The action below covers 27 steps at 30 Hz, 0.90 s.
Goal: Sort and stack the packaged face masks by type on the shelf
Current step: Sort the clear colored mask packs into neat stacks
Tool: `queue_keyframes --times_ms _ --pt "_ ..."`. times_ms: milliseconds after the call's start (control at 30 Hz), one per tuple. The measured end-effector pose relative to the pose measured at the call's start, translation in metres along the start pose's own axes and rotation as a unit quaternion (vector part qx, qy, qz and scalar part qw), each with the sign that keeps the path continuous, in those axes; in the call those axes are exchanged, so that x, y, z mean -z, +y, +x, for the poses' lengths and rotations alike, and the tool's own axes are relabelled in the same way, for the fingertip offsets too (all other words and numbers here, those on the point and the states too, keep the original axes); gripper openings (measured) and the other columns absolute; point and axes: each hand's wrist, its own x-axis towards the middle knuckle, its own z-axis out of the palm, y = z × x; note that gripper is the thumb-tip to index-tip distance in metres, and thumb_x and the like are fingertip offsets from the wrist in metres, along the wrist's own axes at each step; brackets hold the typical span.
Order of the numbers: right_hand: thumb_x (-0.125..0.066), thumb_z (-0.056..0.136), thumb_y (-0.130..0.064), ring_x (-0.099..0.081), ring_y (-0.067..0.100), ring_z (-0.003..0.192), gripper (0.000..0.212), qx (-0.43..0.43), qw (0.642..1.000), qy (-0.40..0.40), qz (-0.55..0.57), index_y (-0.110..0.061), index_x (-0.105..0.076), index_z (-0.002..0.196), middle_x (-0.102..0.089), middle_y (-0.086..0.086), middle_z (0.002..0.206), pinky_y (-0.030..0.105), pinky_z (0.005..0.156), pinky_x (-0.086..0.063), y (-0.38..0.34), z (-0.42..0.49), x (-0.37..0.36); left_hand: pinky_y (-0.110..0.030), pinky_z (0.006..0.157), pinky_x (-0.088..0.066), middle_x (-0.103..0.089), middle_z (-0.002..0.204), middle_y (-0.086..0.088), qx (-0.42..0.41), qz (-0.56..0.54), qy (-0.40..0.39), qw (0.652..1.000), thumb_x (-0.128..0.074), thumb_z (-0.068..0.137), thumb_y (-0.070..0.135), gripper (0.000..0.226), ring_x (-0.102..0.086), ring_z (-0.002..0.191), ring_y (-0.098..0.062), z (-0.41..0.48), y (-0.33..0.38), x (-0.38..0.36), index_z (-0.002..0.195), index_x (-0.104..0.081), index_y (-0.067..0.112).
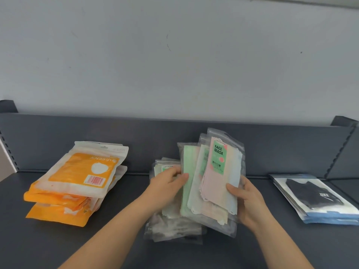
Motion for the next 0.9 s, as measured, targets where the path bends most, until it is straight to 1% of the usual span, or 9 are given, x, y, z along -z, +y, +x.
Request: queue_keyframes --times_ms 67,133,267,333,433,567,667,767,900 --pt "-0.064 0.071 0.002 -0.071 0.033 0.098 0.041 0.011 1.000 -0.019 0.002 -0.009 -0.055 0.110 -0.073 0.013 0.111 0.049 0.072 -0.061 0.000 -0.006 -0.005 -0.031 0.090 -0.054 -0.071 0.107 0.012 0.001 -0.102 -0.014 0.995 -0.049 0.101 0.032 0.017 -0.068 0.100 -0.011 -0.001 0.003 -0.002 0.114 -0.056 0.024" --pt "-0.064 0.073 0.002 -0.070 0.034 0.101 0.041 0.019 0.999 -0.038 0.001 -0.007 -0.054 0.112 -0.072 0.015 0.114 0.051 0.076 -0.060 -0.001 -0.010 -0.009 -0.030 0.080 -0.059 -0.073 0.105 0.004 0.018 -0.207 -0.035 0.978 -0.050 0.101 0.027 0.016 -0.072 0.093 -0.011 -0.004 0.007 -0.002 0.116 -0.051 0.022" --pt "-0.068 0.071 -0.001 -0.071 0.033 0.099 0.045 0.040 0.999 -0.032 0.006 -0.003 -0.057 0.115 -0.070 0.019 0.117 0.042 0.070 -0.060 -0.003 -0.016 -0.013 -0.036 0.081 -0.060 -0.075 0.106 0.002 0.026 -0.319 -0.056 0.946 -0.053 0.100 0.021 0.022 -0.073 0.095 -0.018 -0.002 0.009 -0.004 0.122 -0.050 0.022" --pt "-0.068 0.071 -0.002 -0.072 0.030 0.095 0.039 0.051 0.999 -0.018 0.002 -0.005 -0.061 0.109 -0.071 0.018 0.115 0.040 0.067 -0.061 -0.004 -0.020 -0.011 -0.038 0.082 -0.060 -0.075 0.108 0.002 0.032 -0.351 -0.062 0.934 -0.055 0.099 0.018 0.025 -0.073 0.097 -0.019 0.000 0.007 -0.006 0.123 -0.052 0.021" --pt "-0.063 0.073 0.001 -0.074 0.026 0.091 0.028 0.074 0.997 0.009 0.010 -0.011 -0.064 0.099 -0.074 0.013 0.111 0.040 0.065 -0.062 -0.007 -0.027 -0.004 -0.040 0.085 -0.058 -0.074 0.114 -0.002 0.035 -0.369 -0.079 0.925 -0.056 0.098 0.014 0.027 -0.072 0.102 -0.022 0.004 0.005 -0.009 0.124 -0.054 0.018" --pt "-0.062 0.078 0.001 -0.068 0.032 0.109 0.048 0.096 0.995 0.033 -0.007 -0.005 -0.057 0.125 -0.069 0.013 0.123 0.048 0.086 -0.058 -0.009 -0.037 0.012 -0.041 0.086 -0.058 -0.073 0.115 -0.003 0.032 -0.344 -0.079 0.935 -0.058 0.097 0.011 0.027 -0.072 0.101 -0.021 0.014 0.002 -0.015 0.123 -0.054 0.017" --pt "-0.065 0.078 -0.002 -0.064 0.036 0.115 0.056 0.091 0.994 0.048 -0.034 -0.007 -0.053 0.132 -0.066 0.014 0.127 0.059 0.098 -0.048 -0.008 -0.043 0.027 -0.036 0.081 -0.059 -0.074 0.114 -0.002 0.025 -0.327 -0.088 0.941 -0.058 0.097 0.010 0.024 -0.073 0.100 -0.019 0.017 0.003 -0.023 0.119 -0.055 0.018" --pt "-0.065 0.077 -0.001 -0.064 0.035 0.115 0.056 0.086 0.994 0.048 -0.046 -0.009 -0.053 0.131 -0.067 0.013 0.127 0.058 0.095 -0.050 -0.013 -0.046 0.043 -0.030 0.075 -0.060 -0.074 0.112 -0.001 0.018 -0.332 -0.082 0.939 -0.058 0.096 0.007 0.025 -0.073 0.098 -0.018 0.017 0.009 -0.036 0.119 -0.055 0.017" --pt "-0.065 0.075 -0.001 -0.064 0.035 0.114 0.052 0.081 0.994 0.038 -0.056 -0.015 -0.059 0.125 -0.069 0.011 0.122 0.061 0.101 -0.045 -0.029 -0.044 0.066 -0.033 0.076 -0.061 -0.074 0.112 -0.001 0.012 -0.337 -0.053 0.940 -0.062 0.094 0.008 0.028 -0.073 0.098 -0.019 0.018 0.023 -0.054 0.119 -0.054 0.016"
